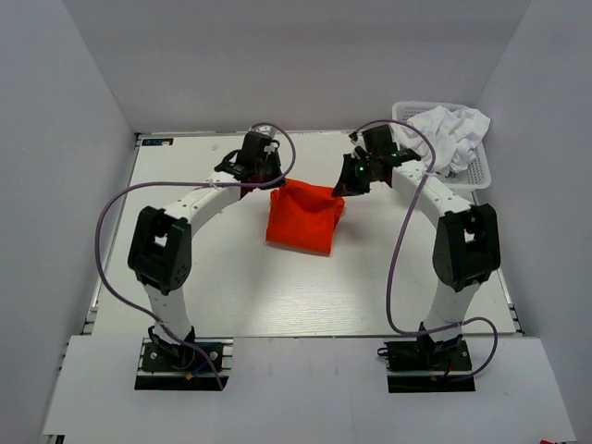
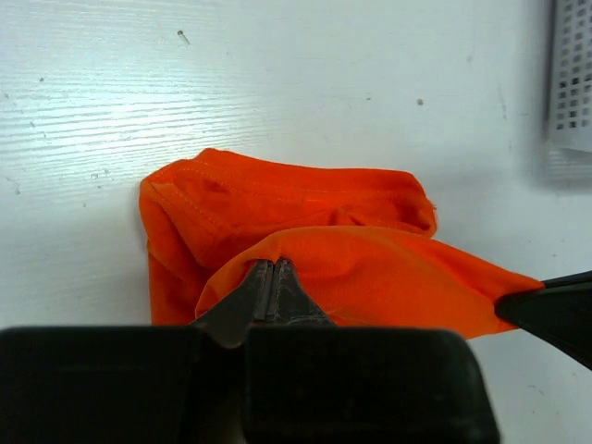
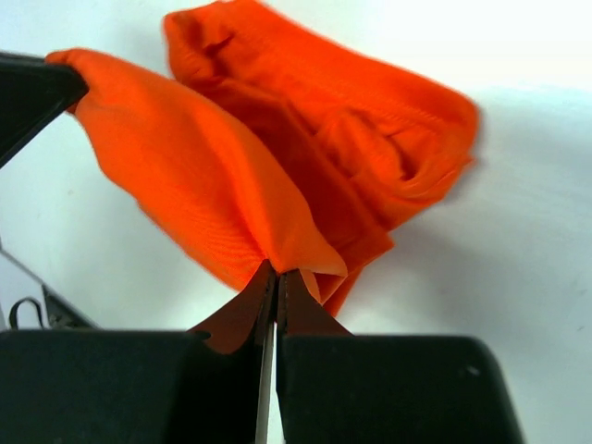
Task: Fold and stack the t-shirts
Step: Fold the long partially folded tshirt into a neat square
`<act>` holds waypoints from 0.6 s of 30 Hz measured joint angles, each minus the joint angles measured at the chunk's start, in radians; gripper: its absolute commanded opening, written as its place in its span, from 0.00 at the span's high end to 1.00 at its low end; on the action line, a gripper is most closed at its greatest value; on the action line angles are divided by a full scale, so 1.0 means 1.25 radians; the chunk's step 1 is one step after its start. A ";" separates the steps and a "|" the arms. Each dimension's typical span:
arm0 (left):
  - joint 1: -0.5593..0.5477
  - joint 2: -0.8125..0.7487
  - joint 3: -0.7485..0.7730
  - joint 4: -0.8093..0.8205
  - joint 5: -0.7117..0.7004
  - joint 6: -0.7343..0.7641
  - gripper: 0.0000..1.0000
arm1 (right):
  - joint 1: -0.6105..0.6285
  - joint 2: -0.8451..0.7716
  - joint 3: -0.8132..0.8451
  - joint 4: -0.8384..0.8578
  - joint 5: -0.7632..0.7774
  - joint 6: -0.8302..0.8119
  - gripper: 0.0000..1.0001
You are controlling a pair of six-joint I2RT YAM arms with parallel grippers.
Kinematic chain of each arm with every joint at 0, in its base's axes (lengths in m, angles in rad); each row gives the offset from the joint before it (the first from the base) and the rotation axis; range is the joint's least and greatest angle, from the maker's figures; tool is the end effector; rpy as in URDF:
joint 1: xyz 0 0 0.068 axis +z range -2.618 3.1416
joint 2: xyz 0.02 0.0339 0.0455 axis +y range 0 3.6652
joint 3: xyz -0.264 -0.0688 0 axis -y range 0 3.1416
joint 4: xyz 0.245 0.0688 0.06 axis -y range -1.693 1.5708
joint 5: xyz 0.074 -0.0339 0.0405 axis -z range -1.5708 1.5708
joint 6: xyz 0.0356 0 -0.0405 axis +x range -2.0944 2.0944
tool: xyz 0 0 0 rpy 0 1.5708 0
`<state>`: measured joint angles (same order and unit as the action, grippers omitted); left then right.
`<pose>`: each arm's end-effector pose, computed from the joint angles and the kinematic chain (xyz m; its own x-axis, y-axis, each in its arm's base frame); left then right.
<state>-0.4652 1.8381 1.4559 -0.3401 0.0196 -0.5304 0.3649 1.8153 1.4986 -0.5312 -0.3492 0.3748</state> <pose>0.3765 -0.1898 0.2600 -0.7432 -0.1929 -0.6406 0.0993 0.9151 -0.3907 0.3754 0.1564 0.2698 -0.8521 0.0427 -0.5217 -0.2524 0.8396 0.4809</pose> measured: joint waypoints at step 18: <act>0.049 0.202 0.122 -0.003 0.008 0.036 0.00 | -0.060 0.204 0.139 0.006 0.002 -0.017 0.10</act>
<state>-0.4042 2.0911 1.6089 -0.3435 0.0296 -0.4854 0.2897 2.0708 1.6730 -0.5232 -0.3466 0.3538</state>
